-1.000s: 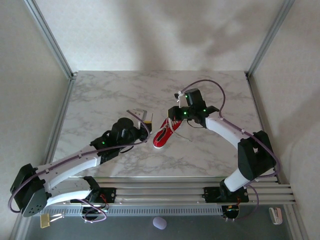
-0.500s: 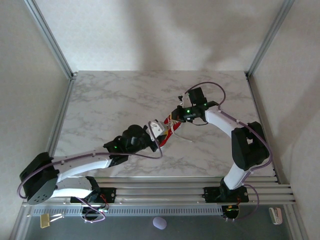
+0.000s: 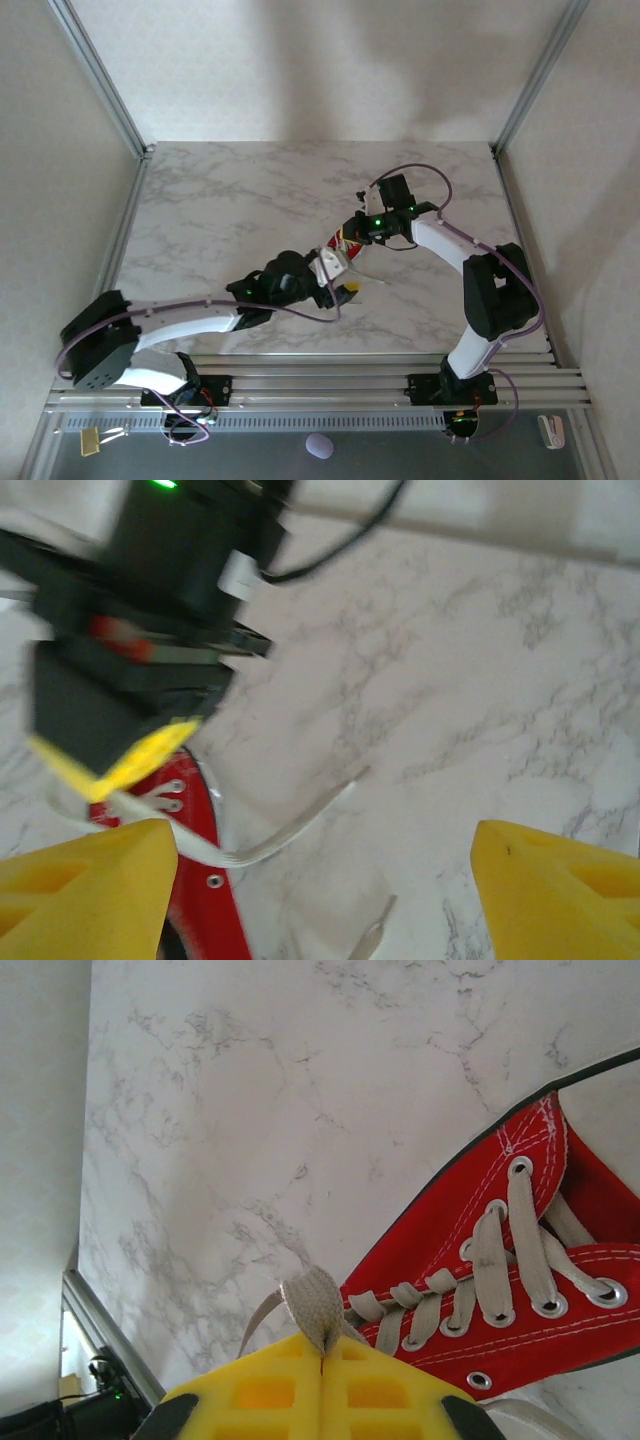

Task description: Tie the shoes

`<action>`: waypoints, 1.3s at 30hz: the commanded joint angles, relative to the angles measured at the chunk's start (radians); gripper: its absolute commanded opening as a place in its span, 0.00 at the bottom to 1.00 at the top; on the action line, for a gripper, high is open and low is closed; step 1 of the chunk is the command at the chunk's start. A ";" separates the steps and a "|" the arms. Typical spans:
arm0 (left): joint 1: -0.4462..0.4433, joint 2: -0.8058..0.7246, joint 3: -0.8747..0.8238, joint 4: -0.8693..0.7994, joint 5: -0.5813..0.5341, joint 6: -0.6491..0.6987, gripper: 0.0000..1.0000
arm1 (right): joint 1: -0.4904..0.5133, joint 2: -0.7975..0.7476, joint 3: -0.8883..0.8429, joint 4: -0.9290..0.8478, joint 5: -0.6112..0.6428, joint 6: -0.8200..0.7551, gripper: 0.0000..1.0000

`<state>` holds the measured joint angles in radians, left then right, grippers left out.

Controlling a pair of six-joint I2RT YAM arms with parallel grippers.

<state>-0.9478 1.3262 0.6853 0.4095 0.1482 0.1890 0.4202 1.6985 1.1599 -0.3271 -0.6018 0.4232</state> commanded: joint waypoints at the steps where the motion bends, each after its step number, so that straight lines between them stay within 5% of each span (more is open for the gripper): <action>1: 0.095 -0.109 -0.093 0.131 0.039 -0.106 0.77 | -0.004 -0.044 -0.034 0.008 0.012 -0.099 0.00; 6: 0.228 -0.133 -0.154 0.204 0.051 -0.138 0.77 | -0.004 -0.084 -0.060 0.013 0.013 -0.229 0.00; 14: 0.350 0.053 -0.085 0.261 0.333 -0.074 0.77 | -0.002 -0.160 -0.113 0.013 0.032 -0.326 0.00; 21: 0.357 0.221 0.066 0.139 0.460 0.017 0.78 | -0.001 -0.189 -0.131 0.008 0.019 -0.356 0.00; 39: 0.362 0.449 0.296 -0.061 0.496 0.148 0.62 | 0.003 -0.200 -0.127 0.000 0.005 -0.366 0.00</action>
<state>-0.5972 1.7542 0.9379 0.3794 0.6094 0.3141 0.4206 1.5246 1.0393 -0.3260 -0.5777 0.0708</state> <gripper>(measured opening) 0.636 0.040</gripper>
